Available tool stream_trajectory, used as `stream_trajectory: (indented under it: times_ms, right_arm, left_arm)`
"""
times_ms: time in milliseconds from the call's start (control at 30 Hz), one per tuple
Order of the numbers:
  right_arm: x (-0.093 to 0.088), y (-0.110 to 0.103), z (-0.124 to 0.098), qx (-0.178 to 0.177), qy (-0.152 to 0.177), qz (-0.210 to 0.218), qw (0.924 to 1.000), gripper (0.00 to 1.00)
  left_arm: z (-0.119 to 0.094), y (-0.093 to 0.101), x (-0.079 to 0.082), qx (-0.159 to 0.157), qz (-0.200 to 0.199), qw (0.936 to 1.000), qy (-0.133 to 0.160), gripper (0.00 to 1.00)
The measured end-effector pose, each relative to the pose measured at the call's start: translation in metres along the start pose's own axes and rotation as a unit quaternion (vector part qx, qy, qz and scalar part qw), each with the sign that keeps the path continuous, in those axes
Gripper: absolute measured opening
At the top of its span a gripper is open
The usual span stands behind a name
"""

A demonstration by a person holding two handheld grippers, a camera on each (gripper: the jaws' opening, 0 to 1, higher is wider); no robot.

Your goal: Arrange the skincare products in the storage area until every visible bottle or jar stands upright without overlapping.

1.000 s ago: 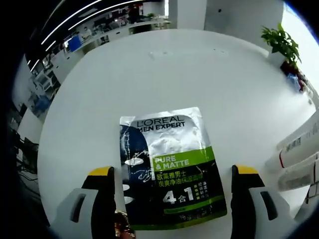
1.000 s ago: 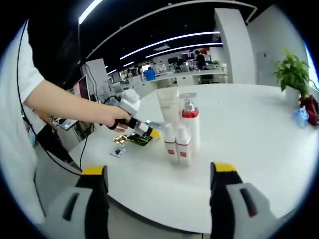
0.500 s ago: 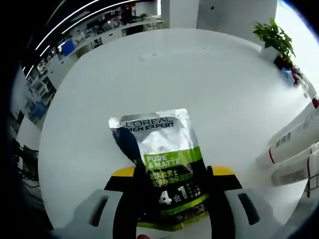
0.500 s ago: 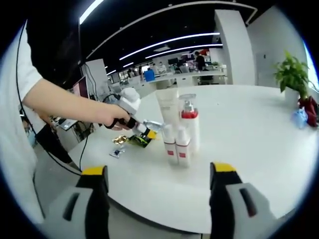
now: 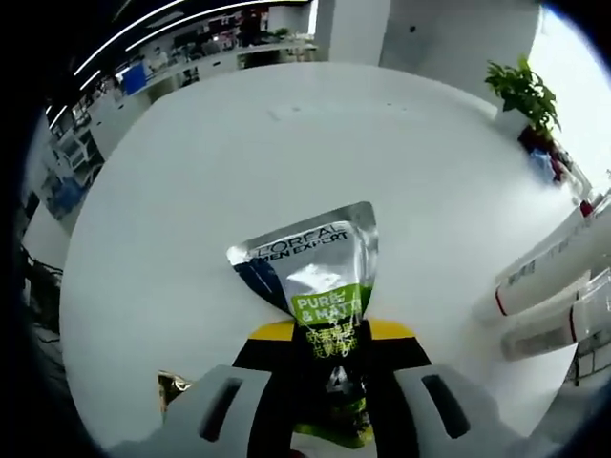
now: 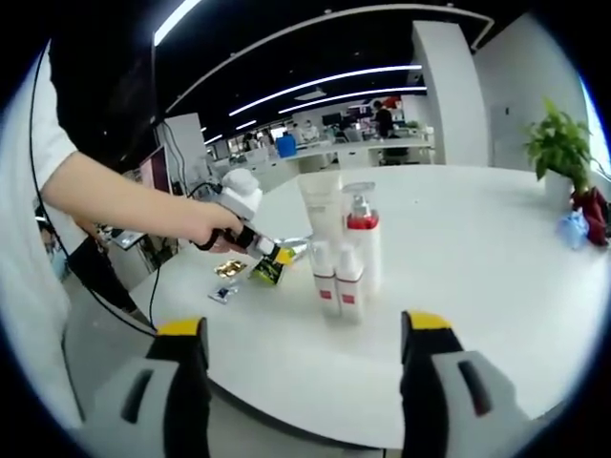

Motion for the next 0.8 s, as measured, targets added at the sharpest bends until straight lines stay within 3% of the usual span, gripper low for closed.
stream_trajectory:
  times_ms: [200, 300, 433, 600, 667, 800]
  right_arm:
    - [0.0, -0.001, 0.0, 0.002, 0.001, -0.003, 1.0, 0.83]
    - [0.0, -0.002, 0.0, 0.004, 0.0, -0.006, 1.0, 0.83]
    - [0.0, -0.003, 0.0, 0.007, -0.001, -0.009, 0.9999, 0.82]
    - [0.0, -0.004, 0.0, 0.01, -0.001, -0.012, 0.9999, 0.82]
    - [0.0, -0.004, 0.0, 0.012, -0.001, -0.013, 0.9999, 0.82]
    - [0.0, -0.006, 0.0, 0.015, -0.001, -0.017, 0.9997, 0.82]
  left_arm:
    - [-0.009, 0.004, -0.007, -0.006, -0.004, 1.0, 0.003, 0.19]
    - [-0.016, 0.01, -0.008, -0.025, -0.023, 0.999, 0.028, 0.19]
    - [-0.024, 0.015, -0.016, -0.031, -0.024, 0.9987, 0.032, 0.18]
    - [-0.035, 0.021, -0.027, -0.049, -0.064, 0.9958, 0.044, 0.18]
    - [-0.04, 0.023, -0.03, -0.05, -0.062, 0.9957, 0.047, 0.18]
    - [-0.056, 0.034, -0.035, -0.055, -0.022, 0.9962, 0.064, 0.18]
Point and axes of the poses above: the point that each gripper's makers call its tool centre point, and the gripper's own axes: z roughly forward along the fingers, y roughly to its right, x roughly out of its top, the point moved 5 cm from there along -z, roughly backward along the fingers, and after that the axes turned 1 degree about -y, right-handed, at the moved point
